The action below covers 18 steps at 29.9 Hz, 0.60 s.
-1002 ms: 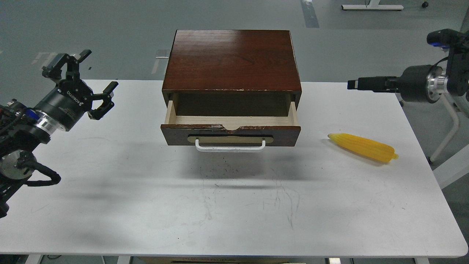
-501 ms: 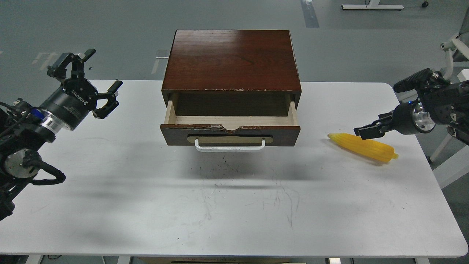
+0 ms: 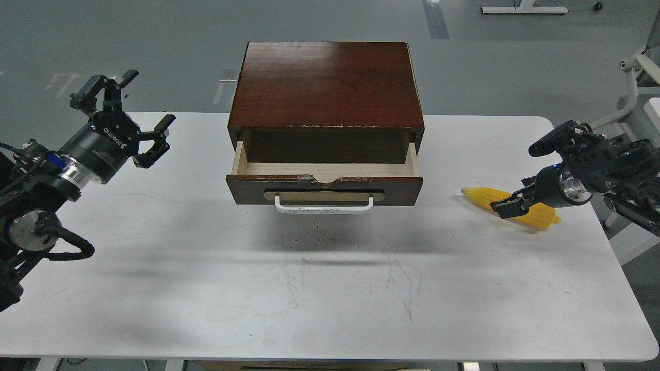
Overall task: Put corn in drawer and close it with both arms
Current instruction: 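Close the right gripper around the yellow corn cob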
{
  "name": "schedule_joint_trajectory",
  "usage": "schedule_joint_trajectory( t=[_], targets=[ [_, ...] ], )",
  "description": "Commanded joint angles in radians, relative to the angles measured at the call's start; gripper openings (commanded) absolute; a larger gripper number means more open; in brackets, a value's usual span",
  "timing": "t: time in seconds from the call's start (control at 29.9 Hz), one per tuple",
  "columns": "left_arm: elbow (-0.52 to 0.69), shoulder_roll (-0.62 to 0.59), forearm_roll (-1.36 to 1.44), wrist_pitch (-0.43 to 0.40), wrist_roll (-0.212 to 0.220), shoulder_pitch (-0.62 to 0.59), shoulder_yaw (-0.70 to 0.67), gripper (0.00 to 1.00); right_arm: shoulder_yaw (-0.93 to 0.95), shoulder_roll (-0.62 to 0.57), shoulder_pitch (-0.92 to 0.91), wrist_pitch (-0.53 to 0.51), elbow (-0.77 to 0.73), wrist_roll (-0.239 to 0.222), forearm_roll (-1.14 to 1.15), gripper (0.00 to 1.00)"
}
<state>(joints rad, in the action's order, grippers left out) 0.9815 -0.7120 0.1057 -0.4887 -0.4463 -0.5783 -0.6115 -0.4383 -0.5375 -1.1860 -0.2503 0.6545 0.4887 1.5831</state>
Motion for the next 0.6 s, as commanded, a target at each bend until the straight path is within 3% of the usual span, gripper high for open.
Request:
schedule_joint_trajectory(
  t=[0.0, 0.3, 0.4, 0.5, 0.57],
  targets=[
    [0.0, -0.003, 0.0, 0.0, 0.0, 0.001, -0.001, 0.99, 0.0, 0.004, 0.006, 0.002, -0.006, 0.0, 0.0, 1.0],
    [0.0, -0.004, 0.0, 0.0, 0.0, 0.001, -0.001, 0.99, -0.028, -0.002, 0.029, 0.002, -0.009, 0.0, 0.0, 0.95],
    [0.0, -0.006, 0.0, 0.0, 0.001, 0.001, -0.001, 0.99, -0.051, -0.007, 0.029, 0.017, -0.009, 0.0, 0.0, 0.88],
    [0.0, -0.006, 0.0, 0.0, 0.001, 0.001, -0.001, 0.99, -0.063, -0.012, 0.028, 0.022, -0.009, 0.0, 0.0, 0.58],
    [0.0, -0.006, 0.0, 0.0, 0.001, 0.001, -0.001, 0.99, -0.065, -0.016, 0.028, 0.022, -0.007, 0.0, 0.0, 0.48]
  ],
)
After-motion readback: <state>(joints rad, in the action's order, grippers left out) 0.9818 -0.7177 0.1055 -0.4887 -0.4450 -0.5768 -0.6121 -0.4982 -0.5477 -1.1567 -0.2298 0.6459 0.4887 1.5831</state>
